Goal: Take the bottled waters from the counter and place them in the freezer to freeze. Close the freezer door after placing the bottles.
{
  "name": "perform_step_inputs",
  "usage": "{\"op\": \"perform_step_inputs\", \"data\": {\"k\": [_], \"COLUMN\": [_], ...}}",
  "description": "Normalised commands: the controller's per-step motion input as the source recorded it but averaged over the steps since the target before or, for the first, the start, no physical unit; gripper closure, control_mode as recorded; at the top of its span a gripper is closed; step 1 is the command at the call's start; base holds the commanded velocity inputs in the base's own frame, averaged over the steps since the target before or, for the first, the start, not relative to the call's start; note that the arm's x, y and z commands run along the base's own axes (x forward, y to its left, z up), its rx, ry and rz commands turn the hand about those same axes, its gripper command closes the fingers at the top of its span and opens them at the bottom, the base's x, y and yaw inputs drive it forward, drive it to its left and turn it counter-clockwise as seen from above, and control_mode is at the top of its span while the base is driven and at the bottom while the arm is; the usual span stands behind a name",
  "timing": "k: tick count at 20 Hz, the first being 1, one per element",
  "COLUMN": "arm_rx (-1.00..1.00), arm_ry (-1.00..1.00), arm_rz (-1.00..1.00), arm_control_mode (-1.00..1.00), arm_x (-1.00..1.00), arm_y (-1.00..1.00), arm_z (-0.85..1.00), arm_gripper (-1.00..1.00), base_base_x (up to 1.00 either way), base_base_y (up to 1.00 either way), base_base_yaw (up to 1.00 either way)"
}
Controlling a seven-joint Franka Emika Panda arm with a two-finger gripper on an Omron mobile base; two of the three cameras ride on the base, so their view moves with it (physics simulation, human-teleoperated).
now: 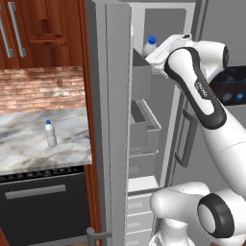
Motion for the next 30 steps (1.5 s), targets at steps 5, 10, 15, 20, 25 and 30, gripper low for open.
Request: {"op": "perform_step_inputs", "data": {"k": [5, 10, 15, 20, 25, 30], "arm_rx": [0.06, 0.19, 0.08, 0.0, -0.02, 0.0], "arm_ry": [0.08, 0.13, 0.15, 0.09, 0.0, 0.0], "arm_rz": [0.0, 0.0, 0.0, 0.0, 0.0, 0.0], "arm_control_mode": [-1.0, -1.0, -1.0, -1.0, -1.0, -1.0], "arm_x": [0.37, 0.27, 0.31, 0.3, 0.08, 0.03], "arm_y": [-0.01, 0.0, 0.01, 0.12, 0.14, 0.14], "arm_z": [-0.04, 0.0, -0.08, -0.24, -0.03, 0.0], "arm_gripper": [1.0, 1.0, 1.0, 1.0, 1.0, 1.0], "base_base_x": [0.0, 0.0, 0.0, 0.0, 0.0, 0.0], "base_base_y": [0.0, 0.0, 0.0, 0.0, 0.0, 0.0], "base_base_yaw": [0.0, 0.0, 0.0, 0.0, 0.0, 0.0]}}
